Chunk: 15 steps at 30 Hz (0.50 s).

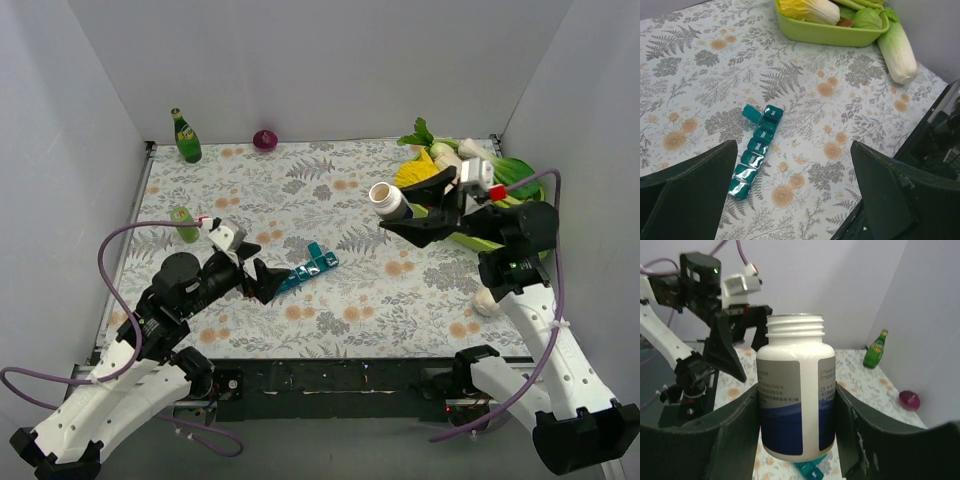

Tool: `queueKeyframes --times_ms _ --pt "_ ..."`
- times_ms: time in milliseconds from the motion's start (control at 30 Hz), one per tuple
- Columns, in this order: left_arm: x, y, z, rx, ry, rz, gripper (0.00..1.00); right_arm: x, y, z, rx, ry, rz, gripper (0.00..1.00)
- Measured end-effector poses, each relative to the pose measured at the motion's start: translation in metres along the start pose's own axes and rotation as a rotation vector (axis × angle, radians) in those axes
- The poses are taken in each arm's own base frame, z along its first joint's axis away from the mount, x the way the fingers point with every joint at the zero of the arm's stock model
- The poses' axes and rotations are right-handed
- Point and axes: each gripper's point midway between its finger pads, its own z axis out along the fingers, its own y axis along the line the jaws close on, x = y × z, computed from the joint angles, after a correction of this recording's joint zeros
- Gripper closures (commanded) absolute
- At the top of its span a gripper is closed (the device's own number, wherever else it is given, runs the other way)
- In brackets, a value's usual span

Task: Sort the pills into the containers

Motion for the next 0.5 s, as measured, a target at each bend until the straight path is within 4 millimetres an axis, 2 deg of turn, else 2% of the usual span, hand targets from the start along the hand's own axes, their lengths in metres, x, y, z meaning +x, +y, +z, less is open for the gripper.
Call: queueKeyframes --times_ms 67,167,233,300,400,500 --pt "0.01 0.004 0.0 -0.004 0.017 0.039 0.02 0.04 -0.013 -0.002 0.015 0.107 -0.012 0.98" --pt "0.03 0.014 0.002 -0.026 0.059 0.087 0.02 0.111 -0.029 -0.011 0.007 0.285 0.012 0.98" --pt "0.042 0.02 0.003 -0.044 0.085 0.114 0.02 0.162 -0.033 -0.02 -0.015 0.408 0.061 0.98" --pt "0.051 0.028 0.004 -0.069 0.107 0.139 0.02 0.204 -0.03 -0.032 -0.056 0.512 0.085 0.98" --pt "0.059 0.039 0.005 -0.119 0.114 0.157 0.02 0.241 -0.02 -0.043 -0.133 0.606 0.069 0.98" --pt "0.064 0.051 0.006 -0.181 0.105 0.159 0.02 0.265 -0.012 -0.048 -0.221 0.653 0.009 0.98"
